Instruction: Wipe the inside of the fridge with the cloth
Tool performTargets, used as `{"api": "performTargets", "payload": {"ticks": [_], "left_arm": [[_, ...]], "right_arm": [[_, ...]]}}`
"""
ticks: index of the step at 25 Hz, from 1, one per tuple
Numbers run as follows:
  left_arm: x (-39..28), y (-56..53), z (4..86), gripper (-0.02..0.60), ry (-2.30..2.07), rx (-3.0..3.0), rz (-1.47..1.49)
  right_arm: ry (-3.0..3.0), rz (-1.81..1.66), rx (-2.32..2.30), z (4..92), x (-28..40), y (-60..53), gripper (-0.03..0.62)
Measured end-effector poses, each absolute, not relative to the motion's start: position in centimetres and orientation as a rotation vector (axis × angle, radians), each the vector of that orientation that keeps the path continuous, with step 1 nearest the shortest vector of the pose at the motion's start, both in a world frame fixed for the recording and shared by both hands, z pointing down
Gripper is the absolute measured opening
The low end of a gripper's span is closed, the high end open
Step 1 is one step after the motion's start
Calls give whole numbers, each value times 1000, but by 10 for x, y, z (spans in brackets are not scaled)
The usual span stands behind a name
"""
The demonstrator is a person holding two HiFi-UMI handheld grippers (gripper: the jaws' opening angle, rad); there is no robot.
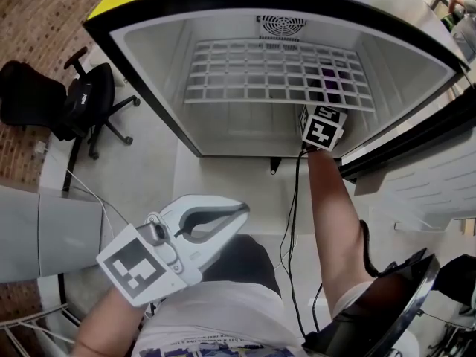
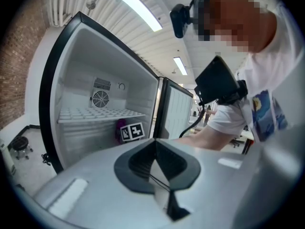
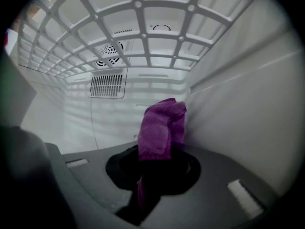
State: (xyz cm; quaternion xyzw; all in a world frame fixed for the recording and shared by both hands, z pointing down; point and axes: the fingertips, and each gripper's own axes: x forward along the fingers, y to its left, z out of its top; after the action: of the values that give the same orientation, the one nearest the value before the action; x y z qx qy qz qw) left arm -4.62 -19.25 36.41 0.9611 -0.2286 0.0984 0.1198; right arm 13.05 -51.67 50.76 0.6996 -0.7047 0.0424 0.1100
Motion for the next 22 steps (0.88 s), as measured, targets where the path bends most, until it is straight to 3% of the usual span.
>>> {"api": "performTargets", "payload": {"ticks": [22], "left_arm": [[-57, -190, 357, 6, -674, 2784, 312]], "right_arm": [[-2306, 172, 1804, 512, 63, -524, 54]]}}
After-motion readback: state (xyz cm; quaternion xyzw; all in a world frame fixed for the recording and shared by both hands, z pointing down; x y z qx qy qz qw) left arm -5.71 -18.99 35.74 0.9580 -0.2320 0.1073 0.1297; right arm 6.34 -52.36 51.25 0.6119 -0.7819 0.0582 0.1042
